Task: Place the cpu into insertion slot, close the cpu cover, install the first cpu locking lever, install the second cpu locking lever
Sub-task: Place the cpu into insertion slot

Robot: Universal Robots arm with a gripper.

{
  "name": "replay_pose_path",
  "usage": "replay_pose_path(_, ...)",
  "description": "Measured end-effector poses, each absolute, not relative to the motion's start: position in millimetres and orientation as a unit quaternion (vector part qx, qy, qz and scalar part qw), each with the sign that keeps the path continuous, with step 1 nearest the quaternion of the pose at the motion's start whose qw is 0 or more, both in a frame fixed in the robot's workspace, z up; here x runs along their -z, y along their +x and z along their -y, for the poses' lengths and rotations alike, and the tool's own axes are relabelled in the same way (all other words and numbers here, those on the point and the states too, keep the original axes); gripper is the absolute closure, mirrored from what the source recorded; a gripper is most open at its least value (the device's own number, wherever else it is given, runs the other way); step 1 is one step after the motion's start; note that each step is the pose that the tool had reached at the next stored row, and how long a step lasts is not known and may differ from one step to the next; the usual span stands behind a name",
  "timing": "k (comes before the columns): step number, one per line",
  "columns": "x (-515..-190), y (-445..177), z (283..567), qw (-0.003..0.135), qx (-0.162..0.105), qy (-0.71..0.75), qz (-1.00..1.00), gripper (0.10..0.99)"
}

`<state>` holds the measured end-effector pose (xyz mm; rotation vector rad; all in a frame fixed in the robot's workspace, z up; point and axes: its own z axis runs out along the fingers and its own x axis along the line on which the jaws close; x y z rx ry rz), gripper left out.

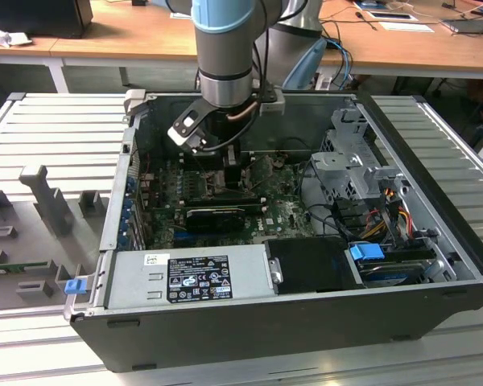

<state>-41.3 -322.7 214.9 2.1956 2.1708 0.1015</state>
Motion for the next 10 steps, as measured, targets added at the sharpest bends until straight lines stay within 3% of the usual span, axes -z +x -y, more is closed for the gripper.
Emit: replay_pose_path(10,-205.6,-42.6,319.2,0.026,-0.033,0.715,-0.698,0.557)
